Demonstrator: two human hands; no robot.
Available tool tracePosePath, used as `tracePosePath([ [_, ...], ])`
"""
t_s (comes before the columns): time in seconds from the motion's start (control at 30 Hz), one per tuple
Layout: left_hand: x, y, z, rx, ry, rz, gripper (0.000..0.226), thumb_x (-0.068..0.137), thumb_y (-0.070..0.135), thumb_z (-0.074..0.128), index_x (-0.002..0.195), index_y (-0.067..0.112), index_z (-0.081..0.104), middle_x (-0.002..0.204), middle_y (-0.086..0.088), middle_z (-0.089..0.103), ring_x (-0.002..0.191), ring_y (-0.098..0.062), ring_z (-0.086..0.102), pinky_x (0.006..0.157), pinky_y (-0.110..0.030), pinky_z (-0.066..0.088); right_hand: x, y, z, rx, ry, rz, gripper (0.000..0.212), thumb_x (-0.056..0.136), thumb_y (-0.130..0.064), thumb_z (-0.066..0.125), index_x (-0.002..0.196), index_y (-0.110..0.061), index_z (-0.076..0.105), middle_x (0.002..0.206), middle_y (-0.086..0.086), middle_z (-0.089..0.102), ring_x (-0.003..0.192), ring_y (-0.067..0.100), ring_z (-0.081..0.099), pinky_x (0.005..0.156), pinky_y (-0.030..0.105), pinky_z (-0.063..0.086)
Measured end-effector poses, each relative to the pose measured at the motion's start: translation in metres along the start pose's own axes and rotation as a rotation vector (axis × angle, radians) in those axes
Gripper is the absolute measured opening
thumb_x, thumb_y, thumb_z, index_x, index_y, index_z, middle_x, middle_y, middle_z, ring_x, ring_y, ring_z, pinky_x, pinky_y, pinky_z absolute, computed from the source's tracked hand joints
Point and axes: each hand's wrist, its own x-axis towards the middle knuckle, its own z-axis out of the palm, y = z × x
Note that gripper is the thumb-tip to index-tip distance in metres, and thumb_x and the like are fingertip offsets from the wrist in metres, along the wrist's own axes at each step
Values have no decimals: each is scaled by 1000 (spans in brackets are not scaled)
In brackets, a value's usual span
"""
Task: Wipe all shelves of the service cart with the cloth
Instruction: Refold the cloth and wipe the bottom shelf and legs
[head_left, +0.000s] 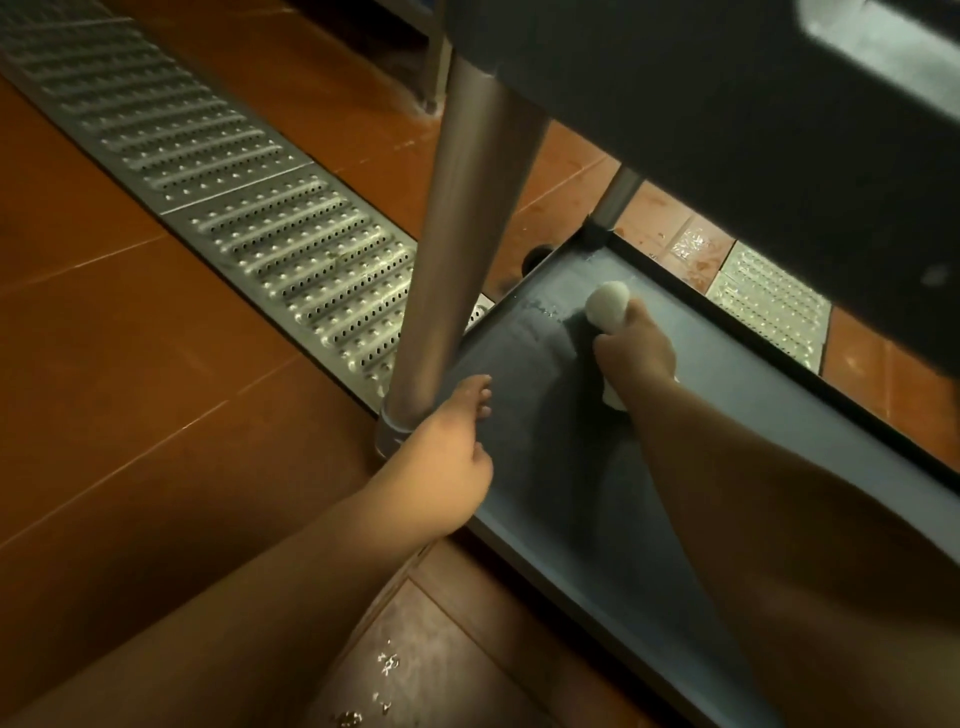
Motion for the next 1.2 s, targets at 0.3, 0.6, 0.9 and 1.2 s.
tracePosePath([
  [0.3, -2, 0, 2, 112, -1, 20, 80, 80, 8, 46, 149, 34, 16, 150, 8, 38, 134, -11, 42, 104, -20, 33, -62, -20, 19, -217, -172, -519, 64, 98, -24, 56, 154, -39, 28, 141, 5, 56, 123, 26, 57, 99, 41, 44],
  [0.6, -10, -3, 5, 80, 119, 124, 66, 76, 1, 45, 137, 25, 39, 131, 4, 51, 117, -8, 52, 95, -13, 39, -67, 2, 7, 135, 130, -469, 51, 96, -17, 60, 143, -30, 48, 129, 5, 63, 117, 22, 60, 98, 45, 51],
  [0.9, -24, -5, 5, 1, 187, 180, 47, 84, 2, 47, 125, 24, 48, 123, 10, 52, 117, 1, 48, 100, -4, 32, -19, -62, 23, -108, -136, -214, 43, 96, -21, 58, 138, -21, 49, 125, 9, 62, 114, 26, 60, 95, 44, 47],
  [1.2, -24, -1, 7, 46, 241, 167, 38, 79, 10, 45, 115, 20, 47, 115, 1, 52, 113, -12, 51, 104, -21, 39, -115, -31, 30, -182, -301, -596, 53, 92, -26, 57, 141, -45, 48, 124, -10, 67, 111, 13, 61, 90, 35, 51],
])
